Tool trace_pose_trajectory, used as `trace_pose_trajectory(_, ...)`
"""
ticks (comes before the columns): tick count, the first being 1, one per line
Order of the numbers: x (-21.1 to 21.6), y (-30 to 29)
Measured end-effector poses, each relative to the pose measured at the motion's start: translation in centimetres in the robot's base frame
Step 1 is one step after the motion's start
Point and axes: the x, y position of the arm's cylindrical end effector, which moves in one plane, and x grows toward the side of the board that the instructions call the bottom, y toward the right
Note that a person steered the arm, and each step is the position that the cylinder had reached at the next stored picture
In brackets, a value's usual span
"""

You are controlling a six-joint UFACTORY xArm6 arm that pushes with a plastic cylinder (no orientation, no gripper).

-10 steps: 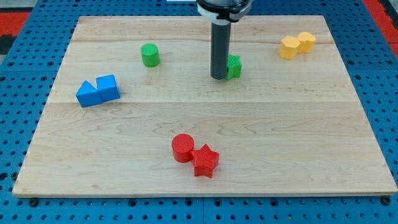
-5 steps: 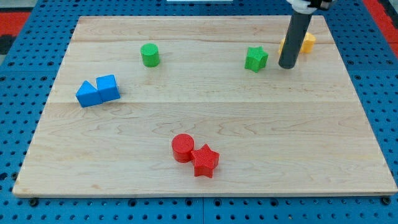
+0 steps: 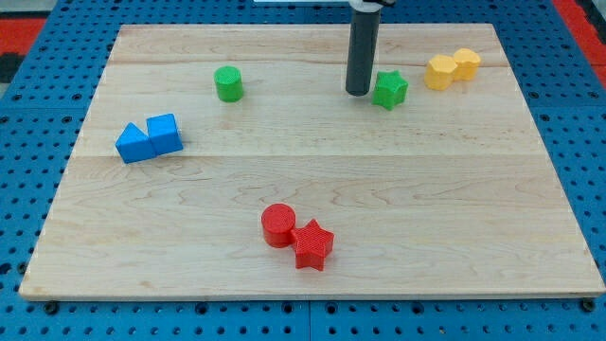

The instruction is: Push the green star into the yellow hexagon

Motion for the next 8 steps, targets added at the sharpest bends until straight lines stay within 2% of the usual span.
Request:
trace_pose_trajectory(1,-2.2,3.2)
trace_pose_trajectory(4,-2.3,4.3)
trace_pose_trajectory(5,-1.8,1.5)
trace_pose_trajectory(6,2.6,1.7)
trace_pose_trajectory(8,2.7,3.4)
